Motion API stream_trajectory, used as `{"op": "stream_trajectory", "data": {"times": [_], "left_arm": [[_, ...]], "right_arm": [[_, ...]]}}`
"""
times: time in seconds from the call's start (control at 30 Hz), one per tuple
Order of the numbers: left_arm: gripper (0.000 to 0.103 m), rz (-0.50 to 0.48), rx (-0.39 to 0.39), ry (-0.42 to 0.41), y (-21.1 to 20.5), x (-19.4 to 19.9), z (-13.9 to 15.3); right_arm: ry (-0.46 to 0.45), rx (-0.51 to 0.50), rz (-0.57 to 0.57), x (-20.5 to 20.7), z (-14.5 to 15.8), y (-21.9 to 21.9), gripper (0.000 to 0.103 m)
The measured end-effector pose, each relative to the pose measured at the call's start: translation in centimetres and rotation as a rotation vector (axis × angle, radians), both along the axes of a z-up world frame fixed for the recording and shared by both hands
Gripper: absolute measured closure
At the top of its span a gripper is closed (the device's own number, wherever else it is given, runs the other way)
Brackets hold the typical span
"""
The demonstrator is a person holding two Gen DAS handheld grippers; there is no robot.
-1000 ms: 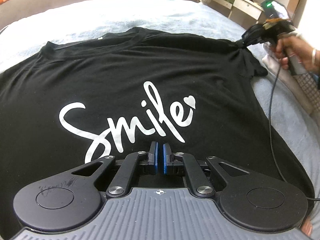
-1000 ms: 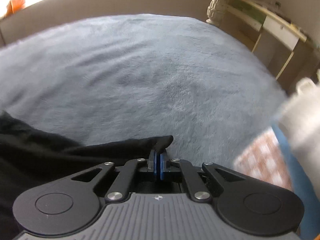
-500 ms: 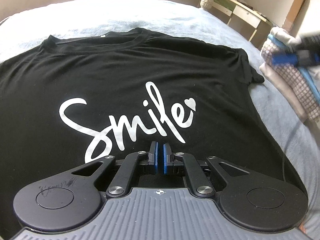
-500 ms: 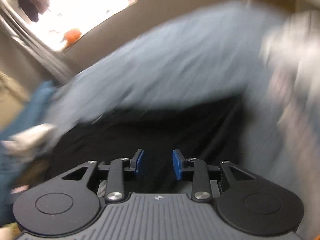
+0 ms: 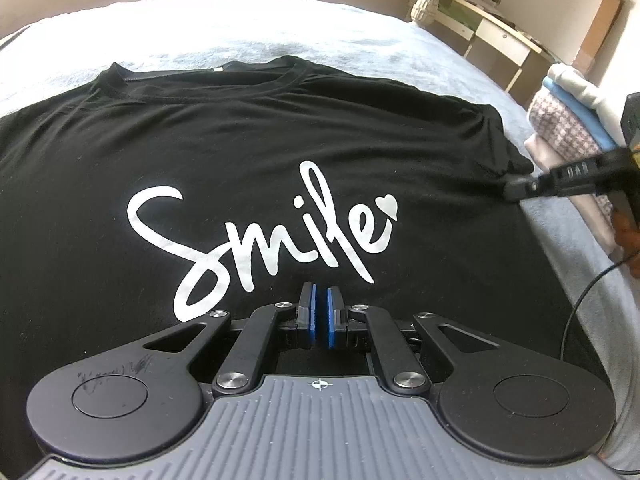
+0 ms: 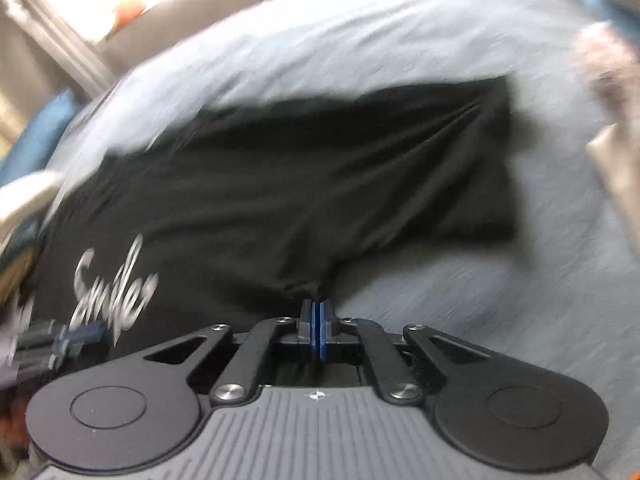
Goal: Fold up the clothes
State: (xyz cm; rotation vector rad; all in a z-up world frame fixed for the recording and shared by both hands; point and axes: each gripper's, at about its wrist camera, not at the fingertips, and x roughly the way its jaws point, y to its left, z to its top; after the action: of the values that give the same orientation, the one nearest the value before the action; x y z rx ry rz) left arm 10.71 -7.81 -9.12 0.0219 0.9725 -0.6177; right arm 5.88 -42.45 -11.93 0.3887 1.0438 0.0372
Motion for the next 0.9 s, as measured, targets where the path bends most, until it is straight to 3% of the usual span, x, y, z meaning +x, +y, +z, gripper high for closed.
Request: {"op": "stream_trajectory", "data": {"times": [0.13,0.27,0.33,0.53,0.63,0.7,0.73,0.9], "left_arm": [[0.098,-0.006,0.003,-0.004,0.1,-0.1,0.0],[0.098,-0.006,-0.002,-0.001,0.2,0.0,-0.1],[0.098,-0.005,-0.005,0.001,0.2,0.0,-0.1],[0.098,-0.006,-0.026,0.013,0.6,0.1,-0.2],[0.098,-0.002,-0.036,0.023,0.8,0.3,-0.3],[0.098,0.003,-0.04,0.031,0.8,0.3,-0.3],[0.098,0.004,-0.042,0.034,0.8,0.4,-0.3],[0.098,0.017,-0.059,0.03,1.0,0.3,0.2]], "right_arm": [[-0.01,0.01,-0.094,-1.2,-0.1,-2.4,0.103],[0.016,0.196,-0.071,-3.4,1.0,-4.0,0.101],[0.038,0.191,-0.004,-4.1,1.3,-3.0,0.1],[0.052,0.117,-0.091,-4.6,1.5,-4.2,0.103],[0.06,0.08,-0.134,-4.8,1.7,-4.8,0.098],[0.065,0.055,-0.163,-5.0,1.7,-5.2,0.08],[0.058,0.055,-0.213,-4.5,1.8,-5.8,0.061],[0.012,-0.006,-0.376,-0.3,1.1,-7.0,0.057]]}}
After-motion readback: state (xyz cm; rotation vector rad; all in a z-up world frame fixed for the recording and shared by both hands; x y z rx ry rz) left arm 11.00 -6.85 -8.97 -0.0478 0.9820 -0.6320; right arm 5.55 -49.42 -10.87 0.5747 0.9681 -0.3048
